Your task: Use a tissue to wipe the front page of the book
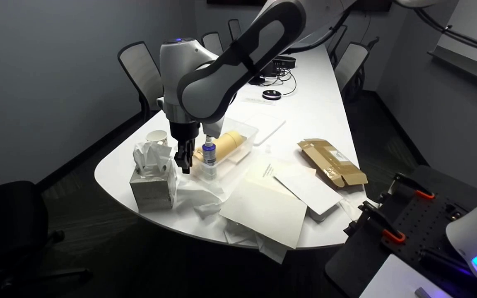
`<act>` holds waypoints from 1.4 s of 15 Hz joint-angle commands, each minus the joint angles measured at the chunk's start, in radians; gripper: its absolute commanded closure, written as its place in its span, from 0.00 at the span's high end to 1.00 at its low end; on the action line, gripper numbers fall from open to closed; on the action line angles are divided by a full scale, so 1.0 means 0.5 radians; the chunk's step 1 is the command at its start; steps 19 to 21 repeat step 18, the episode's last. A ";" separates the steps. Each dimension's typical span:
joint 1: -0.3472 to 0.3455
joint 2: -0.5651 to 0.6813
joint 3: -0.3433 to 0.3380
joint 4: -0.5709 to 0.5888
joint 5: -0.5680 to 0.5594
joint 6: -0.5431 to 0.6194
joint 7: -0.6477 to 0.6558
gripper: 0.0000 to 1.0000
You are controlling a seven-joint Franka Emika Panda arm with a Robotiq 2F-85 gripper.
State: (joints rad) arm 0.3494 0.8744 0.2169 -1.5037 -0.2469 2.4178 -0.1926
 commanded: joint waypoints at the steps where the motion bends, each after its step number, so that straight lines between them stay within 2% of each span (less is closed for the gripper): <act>1: 0.001 0.081 0.011 0.176 0.044 -0.152 -0.091 0.64; 5: 0.026 0.014 -0.036 0.231 0.004 -0.329 -0.069 0.95; 6: 0.031 -0.011 -0.046 0.243 -0.007 -0.383 -0.062 0.99; 9: 0.043 -0.126 -0.083 0.241 -0.054 -0.518 -0.030 1.00; 13: 0.002 -0.292 -0.115 0.152 -0.058 -0.505 0.015 1.00; 21: -0.010 -0.292 -0.122 0.197 -0.067 -0.512 -0.062 1.00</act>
